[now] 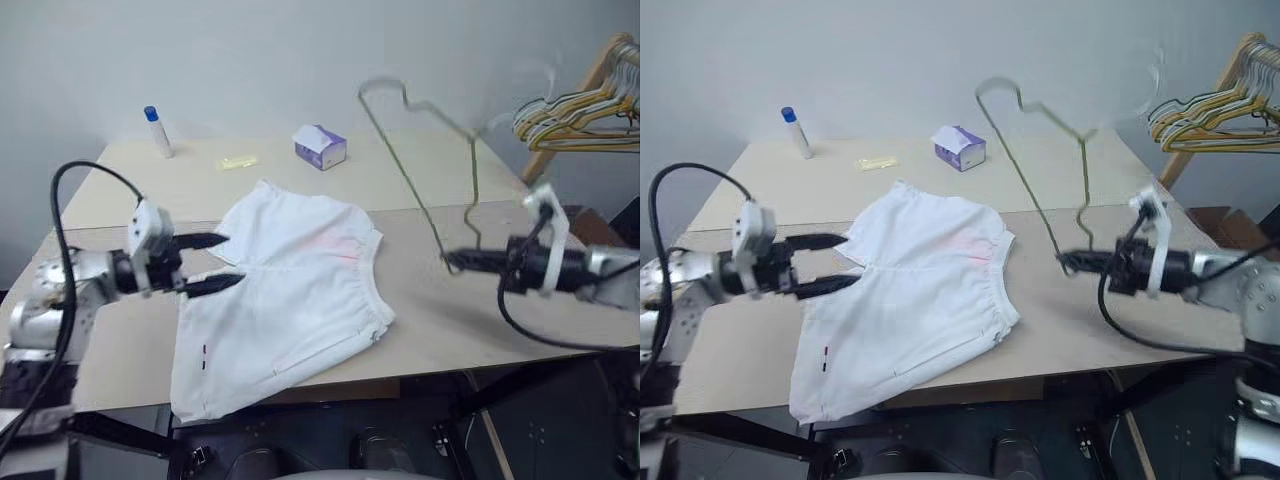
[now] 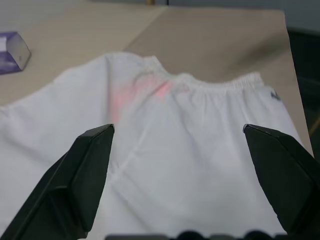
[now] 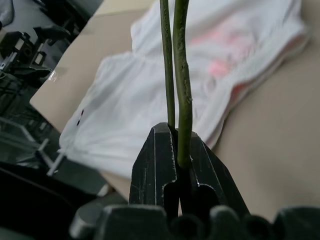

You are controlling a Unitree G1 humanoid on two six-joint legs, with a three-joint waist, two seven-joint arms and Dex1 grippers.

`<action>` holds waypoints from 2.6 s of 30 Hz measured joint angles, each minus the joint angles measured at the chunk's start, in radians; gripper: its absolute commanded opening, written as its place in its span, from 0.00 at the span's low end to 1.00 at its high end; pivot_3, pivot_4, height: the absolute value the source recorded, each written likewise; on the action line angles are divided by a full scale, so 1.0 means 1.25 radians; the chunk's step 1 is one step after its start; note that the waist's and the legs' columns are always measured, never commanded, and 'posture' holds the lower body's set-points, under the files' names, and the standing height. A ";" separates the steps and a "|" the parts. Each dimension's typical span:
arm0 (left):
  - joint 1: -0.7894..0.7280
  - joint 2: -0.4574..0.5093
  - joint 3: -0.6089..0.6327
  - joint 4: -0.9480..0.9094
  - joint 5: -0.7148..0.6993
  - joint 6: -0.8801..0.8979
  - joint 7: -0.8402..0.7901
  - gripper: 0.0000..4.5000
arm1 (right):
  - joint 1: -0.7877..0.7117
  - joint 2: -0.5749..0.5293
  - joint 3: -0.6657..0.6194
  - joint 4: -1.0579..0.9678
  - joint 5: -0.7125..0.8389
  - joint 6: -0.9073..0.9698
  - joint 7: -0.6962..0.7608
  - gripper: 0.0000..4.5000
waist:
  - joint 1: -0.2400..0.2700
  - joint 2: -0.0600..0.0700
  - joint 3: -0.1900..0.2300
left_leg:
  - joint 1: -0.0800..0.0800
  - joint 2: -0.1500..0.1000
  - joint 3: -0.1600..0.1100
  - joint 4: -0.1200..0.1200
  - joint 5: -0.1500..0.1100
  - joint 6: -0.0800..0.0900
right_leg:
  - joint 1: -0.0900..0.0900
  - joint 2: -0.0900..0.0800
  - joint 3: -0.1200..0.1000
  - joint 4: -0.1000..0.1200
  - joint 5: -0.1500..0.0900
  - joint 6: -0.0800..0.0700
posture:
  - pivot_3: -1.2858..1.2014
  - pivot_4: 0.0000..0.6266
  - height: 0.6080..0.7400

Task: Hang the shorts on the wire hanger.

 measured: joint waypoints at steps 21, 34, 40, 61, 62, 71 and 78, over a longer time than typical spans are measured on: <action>0.085 0.025 -0.033 -0.130 0.019 -0.034 -0.061 0.99 | 0.088 -0.075 0.101 0.221 0.031 0.162 0.095 0.00 | 0.016 0.000 0.000 | 0.001 0.000 0.000 0.001 0.000 0.001 | 0.001 0.000 0.000 0.000 0.000 0.001 | 0.49 0.00 1.00; 0.089 0.025 -0.043 -0.130 0.021 -0.048 -0.060 0.99 | 0.105 -0.060 0.091 0.275 -0.029 0.153 0.079 0.00 | 0.015 0.000 0.000 | 0.001 0.000 0.000 0.001 0.000 0.001 | 0.001 0.000 0.001 0.001 0.000 0.001 | 0.49 0.00 1.00; 0.090 0.025 -0.054 -0.130 0.030 -0.056 -0.060 0.99 | 0.105 -0.037 0.091 0.284 -0.051 0.151 0.072 0.00 | 0.015 0.000 0.000 | 0.001 0.000 0.000 0.001 0.000 0.001 | 0.001 0.000 0.001 0.001 0.000 0.001 | 0.49 0.00 1.00; 0.093 0.005 -0.066 -0.123 0.051 -0.087 -0.038 0.99 | -0.074 -0.037 0.322 0.389 -0.183 0.024 0.222 0.00 | 0.016 0.001 0.000 | 0.001 0.000 0.000 0.002 0.000 0.001 | 0.001 0.000 0.001 0.001 0.000 0.000 | 0.52 0.00 1.00; 0.096 0.004 -0.066 -0.124 0.052 -0.088 -0.033 0.99 | -0.094 -0.037 0.338 0.410 -0.199 0.012 0.235 0.00 | 0.016 0.001 0.000 | 0.001 0.000 0.000 0.002 0.000 0.001 | 0.001 0.000 0.001 0.001 0.000 0.000 | 0.52 0.00 1.00; 0.131 -0.002 -0.066 -0.132 0.060 -0.091 -0.008 0.99 | -0.169 -0.065 0.535 0.471 -0.311 -0.062 0.429 0.00 | 0.022 0.001 0.000 | 0.001 0.000 0.000 0.003 0.000 0.001 | 0.001 0.000 0.001 0.001 0.000 0.000 | 0.52 0.00 1.00; 0.125 -0.015 -0.073 -0.131 0.070 -0.093 0.001 0.99 | -0.349 0.005 0.616 0.712 -0.449 -0.177 0.530 0.00 | 0.017 0.001 0.000 | 0.001 0.000 0.000 0.003 0.001 0.000 | 0.001 0.001 0.001 0.002 0.001 0.000 | 0.53 0.00 1.00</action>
